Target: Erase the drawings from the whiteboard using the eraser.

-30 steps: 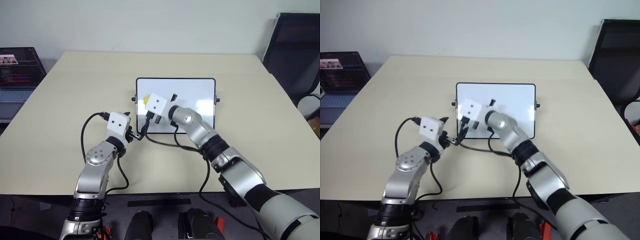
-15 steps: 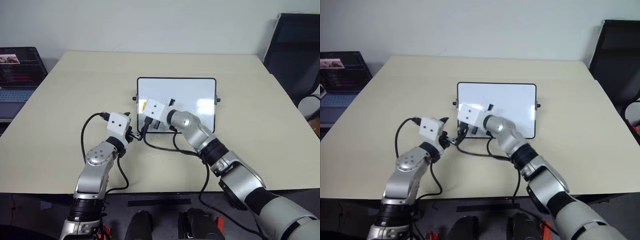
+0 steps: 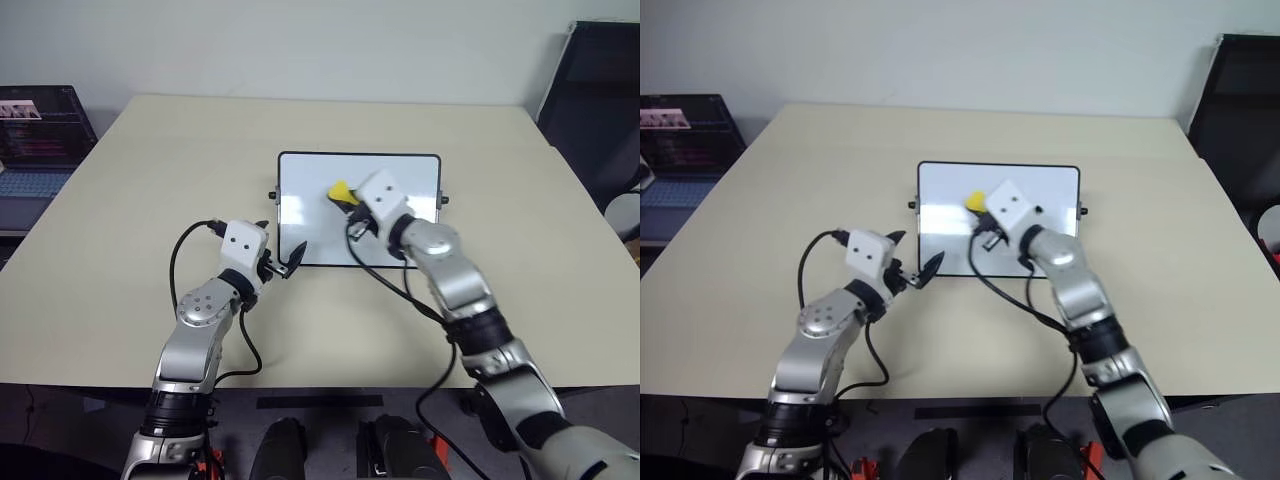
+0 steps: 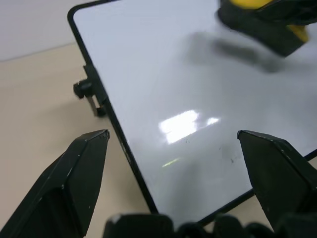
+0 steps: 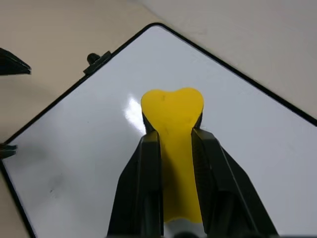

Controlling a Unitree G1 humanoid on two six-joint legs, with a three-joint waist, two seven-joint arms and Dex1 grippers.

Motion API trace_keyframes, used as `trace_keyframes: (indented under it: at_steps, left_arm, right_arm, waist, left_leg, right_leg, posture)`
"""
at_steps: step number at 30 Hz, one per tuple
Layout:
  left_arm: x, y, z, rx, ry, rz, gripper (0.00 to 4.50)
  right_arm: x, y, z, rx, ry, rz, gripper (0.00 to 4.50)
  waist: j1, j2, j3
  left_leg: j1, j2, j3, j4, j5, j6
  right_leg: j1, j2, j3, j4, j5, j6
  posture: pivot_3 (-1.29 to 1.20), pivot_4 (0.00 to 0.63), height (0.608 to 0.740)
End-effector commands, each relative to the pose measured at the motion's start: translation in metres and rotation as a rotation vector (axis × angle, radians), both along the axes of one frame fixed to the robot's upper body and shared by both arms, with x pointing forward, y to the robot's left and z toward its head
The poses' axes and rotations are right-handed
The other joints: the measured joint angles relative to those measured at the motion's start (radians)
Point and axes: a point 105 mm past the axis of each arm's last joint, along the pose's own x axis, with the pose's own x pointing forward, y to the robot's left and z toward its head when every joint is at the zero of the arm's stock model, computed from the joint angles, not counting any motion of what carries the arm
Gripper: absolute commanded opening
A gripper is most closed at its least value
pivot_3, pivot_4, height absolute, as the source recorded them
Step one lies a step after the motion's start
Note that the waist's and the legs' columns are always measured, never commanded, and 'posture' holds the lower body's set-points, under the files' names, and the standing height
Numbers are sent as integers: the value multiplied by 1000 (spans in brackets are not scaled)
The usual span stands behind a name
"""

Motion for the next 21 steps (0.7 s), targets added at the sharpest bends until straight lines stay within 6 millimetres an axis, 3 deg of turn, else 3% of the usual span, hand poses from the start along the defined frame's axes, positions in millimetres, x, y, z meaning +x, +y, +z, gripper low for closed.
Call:
trace_keyframes:
  at_steps: [1, 3, 8, 12, 17, 21]
  left_arm:
    - [-3, -27, 18, -17, -34, -140, 4500]
    - [-6, -48, 24, -45, -19, -254, 4500]
    - [-20, -90, 28, -94, 54, -524, 4500]
    - [-31, -113, 22, -34, 102, -702, 4500]
    - [-40, -129, 9, 30, 168, -864, 4500]
    - [-36, -134, -2, 89, 171, -898, 4500]
  right_arm:
    - [-20, -36, 25, 82, 8, -68, 662]
    - [-25, -69, 20, 101, 79, -195, 662]
    - [-34, -127, 6, 75, 200, -452, 662]
    - [-42, -160, -7, 123, 296, -610, 662]
    - [-48, -181, -25, 131, 394, -707, 662]
    - [-53, -191, -43, 207, 508, -767, 662]
  waist:
    - [3, 0, 0]
    - [5, 0, 0]
    - [5, 0, 0]
    - [0, 0, 0]
    - [-2, 1, 0]
    - [-2, 1, 1]
  left_leg:
    - [0, 0, 0, 0, 0, 0]
    - [0, 0, 0, 0, 0, 0]
    - [0, -2, 0, 2, 0, 0]
    - [0, -4, 1, 2, 0, 0]
    - [1, -4, 1, 2, 0, 0]
    - [1, -4, 1, 2, 0, 0]
  right_leg:
    - [0, 0, 0, 0, -1, 1]
    - [0, 0, -1, 0, -1, 2]
    - [1, 0, 0, 0, -2, 3]
    - [0, 2, 1, 0, -3, 4]
    - [0, 3, 1, 0, -3, 3]
    - [0, 3, 1, 0, -3, 4]
  posture:
    - [0, 150, 740]
    - [0, 150, 740]
    - [0, 150, 740]
    - [0, 150, 740]
    - [0, 150, 740]
    - [0, 150, 740]
